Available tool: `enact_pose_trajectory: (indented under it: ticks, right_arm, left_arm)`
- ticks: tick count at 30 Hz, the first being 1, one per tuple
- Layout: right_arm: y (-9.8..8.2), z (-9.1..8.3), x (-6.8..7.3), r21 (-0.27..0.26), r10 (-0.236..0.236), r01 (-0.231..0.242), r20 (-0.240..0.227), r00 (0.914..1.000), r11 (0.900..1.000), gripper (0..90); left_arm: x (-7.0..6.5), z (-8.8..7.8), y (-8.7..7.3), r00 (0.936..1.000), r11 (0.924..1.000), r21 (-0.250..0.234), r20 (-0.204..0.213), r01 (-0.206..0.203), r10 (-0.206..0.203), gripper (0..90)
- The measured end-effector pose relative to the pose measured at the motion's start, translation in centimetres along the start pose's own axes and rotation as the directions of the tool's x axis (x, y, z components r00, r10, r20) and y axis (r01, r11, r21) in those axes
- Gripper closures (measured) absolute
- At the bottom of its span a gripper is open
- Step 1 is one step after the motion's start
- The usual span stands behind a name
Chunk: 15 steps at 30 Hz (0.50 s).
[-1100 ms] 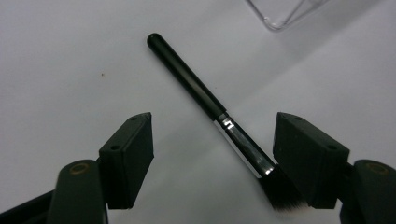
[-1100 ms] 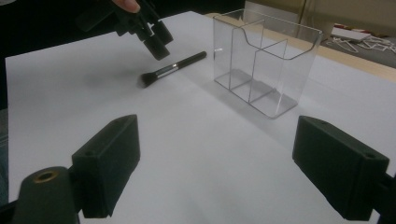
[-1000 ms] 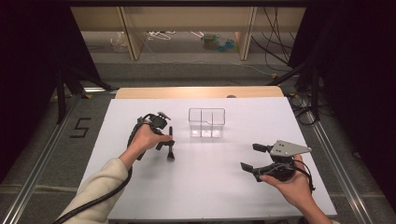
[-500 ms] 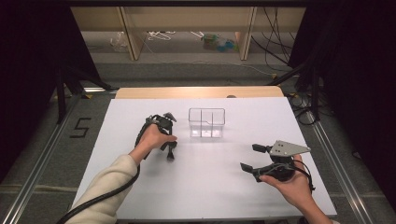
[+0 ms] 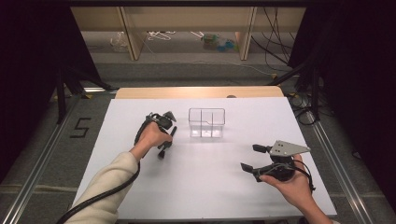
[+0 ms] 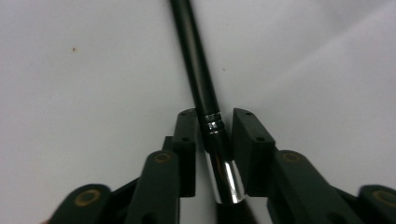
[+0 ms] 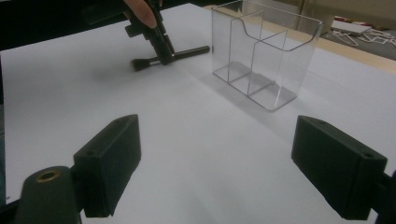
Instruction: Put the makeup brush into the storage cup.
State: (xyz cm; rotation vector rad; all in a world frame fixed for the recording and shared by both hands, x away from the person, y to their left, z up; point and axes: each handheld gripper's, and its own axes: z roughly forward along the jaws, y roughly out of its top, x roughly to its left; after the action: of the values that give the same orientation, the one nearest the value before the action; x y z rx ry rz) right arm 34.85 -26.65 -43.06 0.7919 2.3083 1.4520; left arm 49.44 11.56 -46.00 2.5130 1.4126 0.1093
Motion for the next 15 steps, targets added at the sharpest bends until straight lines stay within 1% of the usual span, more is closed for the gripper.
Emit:
enact_pose_trajectory:
  ticks: [1,3,4,5,6,7,8,9,10,12,13,14,15]
  right_arm:
    - [0.0,0.0,0.0,0.0,0.0,0.0,0.001,1.0,1.0,16.6]
    - [0.0,0.0,0.0,0.0,0.0,0.0,0.0,1.0,1.0,16.6]
    - [0.0,0.0,0.0,0.001,0.0,0.0,0.001,1.0,1.0,16.7]
    - [0.0,0.0,0.0,0.009,-0.003,0.003,0.006,1.0,1.0,16.7]
    - [0.0,-0.1,0.0,0.016,-0.003,0.003,0.008,1.0,1.0,16.7]
    - [0.0,0.0,0.0,0.004,-0.003,0.003,0.001,1.0,1.0,16.7]
    - [0.0,0.1,0.0,0.006,-0.004,0.004,-0.001,1.0,1.0,16.8]
    - [0.0,0.1,0.0,0.005,0.0,0.0,-0.004,1.0,1.0,16.8]
    - [0.0,0.1,0.0,0.005,0.0,0.0,-0.003,1.0,1.0,16.8]
    - [0.0,0.1,0.0,0.004,0.001,-0.001,-0.001,1.0,1.0,16.9]
    - [0.0,0.1,0.0,0.005,-0.001,0.001,0.001,1.0,1.0,16.9]
    - [0.0,0.1,0.0,0.006,-0.001,0.001,0.001,1.0,1.0,17.1]
    - [0.0,0.0,0.0,0.02,-0.001,0.001,0.008,1.0,1.0,17.1]
  left_arm:
    - [0.3,-0.2,0.0,0.9999,0.9995,0.027,-0.004,-0.014,0.014,76.8]
    - [0.1,0.0,0.0,0.9997,0.9997,0.004,-0.004,0.025,-0.025,77.4]
    - [0.2,-0.1,0.0,0.9997,0.9997,0.013,-0.009,0.022,-0.022,77.6]
    - [0.3,-0.1,0.0,0.9995,0.9995,0.011,-0.007,0.031,-0.031,77.6]
    - [0.3,-0.1,0.0,0.9995,0.9995,0.011,-0.007,0.031,-0.031,77.7]
    - [0.6,-0.2,0.0,0.9994,0.9994,0.01,-0.006,0.033,-0.033,77.7]
    - [0.6,-0.1,-0.1,0.9984,0.9984,-0.002,-0.004,0.057,-0.057,77.8]
    - [0.4,-0.1,-0.3,0.9949,0.9949,-0.006,0.007,0.101,-0.101,77.8]
    - [0.4,-0.1,-0.3,0.9949,0.9949,-0.006,0.007,0.101,-0.101,77.8]
    - [0.7,-0.3,-0.6,0.9925,0.9925,-0.015,0.021,0.121,-0.121,77.8]
    - [0.9,-0.3,-0.9,0.9924,0.9917,-0.039,0.018,0.122,-0.122,77.8]
    - [0.9,-0.5,-1.0,0.9894,0.9884,-0.047,0.023,0.144,-0.143,77.9]
    - [0.9,-0.5,-1.0,0.9894,0.9884,-0.047,0.023,0.144,-0.143,77.8]
